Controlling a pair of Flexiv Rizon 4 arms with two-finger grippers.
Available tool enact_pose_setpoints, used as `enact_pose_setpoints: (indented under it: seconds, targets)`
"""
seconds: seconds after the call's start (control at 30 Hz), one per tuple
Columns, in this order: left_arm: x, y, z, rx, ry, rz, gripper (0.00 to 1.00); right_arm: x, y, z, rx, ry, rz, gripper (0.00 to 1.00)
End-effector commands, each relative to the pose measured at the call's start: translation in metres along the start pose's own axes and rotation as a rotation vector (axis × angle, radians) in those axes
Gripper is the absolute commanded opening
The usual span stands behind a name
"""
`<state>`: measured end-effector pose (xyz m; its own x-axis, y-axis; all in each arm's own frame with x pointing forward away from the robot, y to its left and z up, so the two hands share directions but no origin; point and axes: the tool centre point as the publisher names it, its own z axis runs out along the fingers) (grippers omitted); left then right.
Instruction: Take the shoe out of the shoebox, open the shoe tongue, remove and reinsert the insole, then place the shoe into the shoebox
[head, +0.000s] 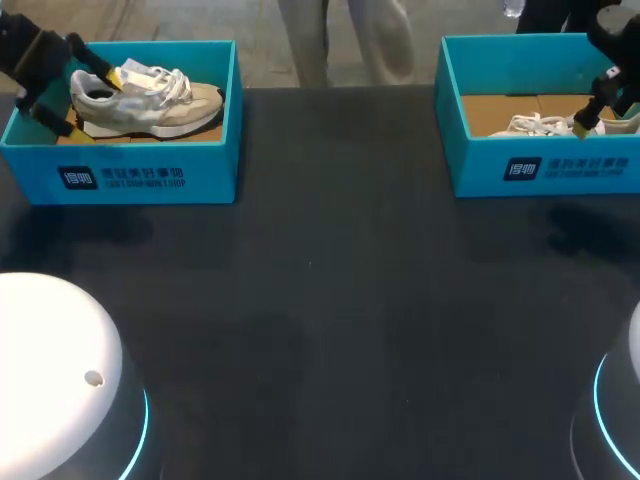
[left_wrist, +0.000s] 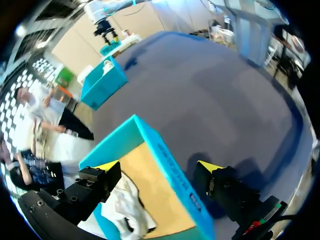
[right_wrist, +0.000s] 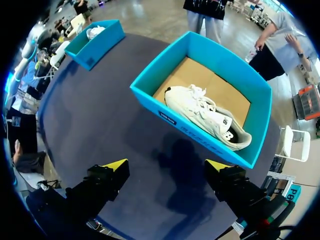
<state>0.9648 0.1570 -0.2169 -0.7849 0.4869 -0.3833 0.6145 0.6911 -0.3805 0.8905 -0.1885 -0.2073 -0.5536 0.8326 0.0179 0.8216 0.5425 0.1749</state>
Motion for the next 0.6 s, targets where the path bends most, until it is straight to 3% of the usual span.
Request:
enact_pose_setpoints:
  seconds: [0.03, 0.1, 0.23, 0.6]
  targets:
    - [-0.008, 0.012, -0.006, 0.025, 0.176, 0.165, 1.0, -0.001, 0.002, 0.0, 0.004, 0.002, 0.0, 1.0]
    - [-0.007, 0.017, -0.009, -0.031, 0.252, 0.214, 1.0, -0.001, 0.002, 0.0, 0.004, 0.002, 0.0, 1.0]
    - [-0.011, 0.026, -0.018, -0.053, 0.336, 0.356, 1.0, -0.001, 0.002, 0.0, 0.004, 0.002, 0.0, 1.0]
    - [-0.03, 0.058, -0.038, -0.314, 0.523, 0.677, 1.0, -0.001, 0.002, 0.0, 0.004, 0.002, 0.0, 1.0]
